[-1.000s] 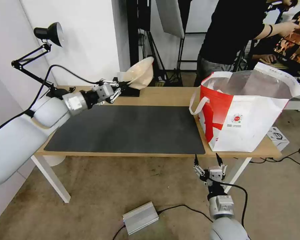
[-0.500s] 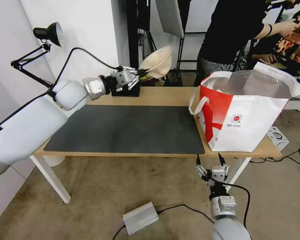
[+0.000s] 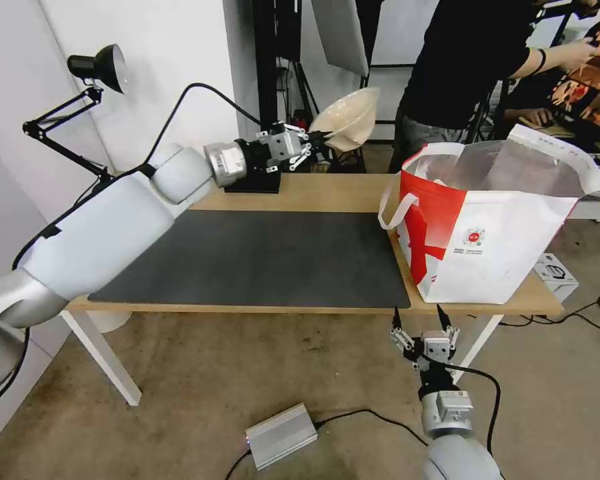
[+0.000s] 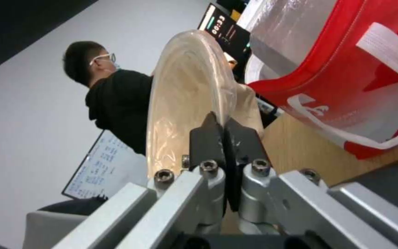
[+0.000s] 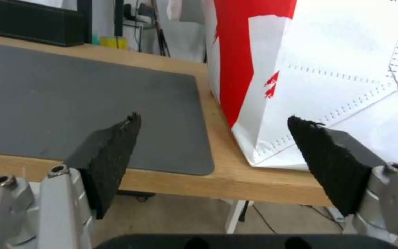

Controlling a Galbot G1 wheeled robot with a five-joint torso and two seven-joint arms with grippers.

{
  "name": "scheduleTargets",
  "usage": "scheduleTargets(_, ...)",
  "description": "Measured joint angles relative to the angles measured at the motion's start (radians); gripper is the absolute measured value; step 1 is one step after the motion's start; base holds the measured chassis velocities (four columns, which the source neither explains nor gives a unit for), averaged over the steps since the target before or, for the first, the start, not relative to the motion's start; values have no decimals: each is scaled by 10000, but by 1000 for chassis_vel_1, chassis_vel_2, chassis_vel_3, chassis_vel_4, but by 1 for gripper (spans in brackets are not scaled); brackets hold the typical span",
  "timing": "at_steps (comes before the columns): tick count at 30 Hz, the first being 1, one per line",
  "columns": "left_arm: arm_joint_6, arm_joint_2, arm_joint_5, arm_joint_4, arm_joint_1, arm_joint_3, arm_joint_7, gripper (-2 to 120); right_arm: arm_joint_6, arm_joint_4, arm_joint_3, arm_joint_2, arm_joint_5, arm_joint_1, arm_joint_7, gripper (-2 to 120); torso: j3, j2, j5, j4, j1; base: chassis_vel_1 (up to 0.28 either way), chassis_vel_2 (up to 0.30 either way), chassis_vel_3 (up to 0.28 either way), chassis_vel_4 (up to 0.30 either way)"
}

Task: Pick up the trash from the table and place it into the takeout bag.

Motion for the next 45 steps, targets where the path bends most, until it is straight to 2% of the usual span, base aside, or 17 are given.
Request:
scheduleTargets(11, -79, -520, 24, 423, -335, 204, 66, 0, -2, -18, 7, 91, 9, 15, -5, 86, -1, -1, -1, 0, 0, 0, 0, 0, 0)
scheduleTargets(28, -137, -529, -182, 504, -1274, 766, 341, 0, -6, -21, 2, 180, -39, -30, -10, 86, -1, -1, -1, 0, 0, 0, 0, 0, 0)
scheduleTargets(45, -164, -591, -292, 633, -1833, 917, 618, 0, -3, -39, -14, 294, -82, -41, -13, 86, -1, -3, -2, 1, 0, 0, 0, 0, 0)
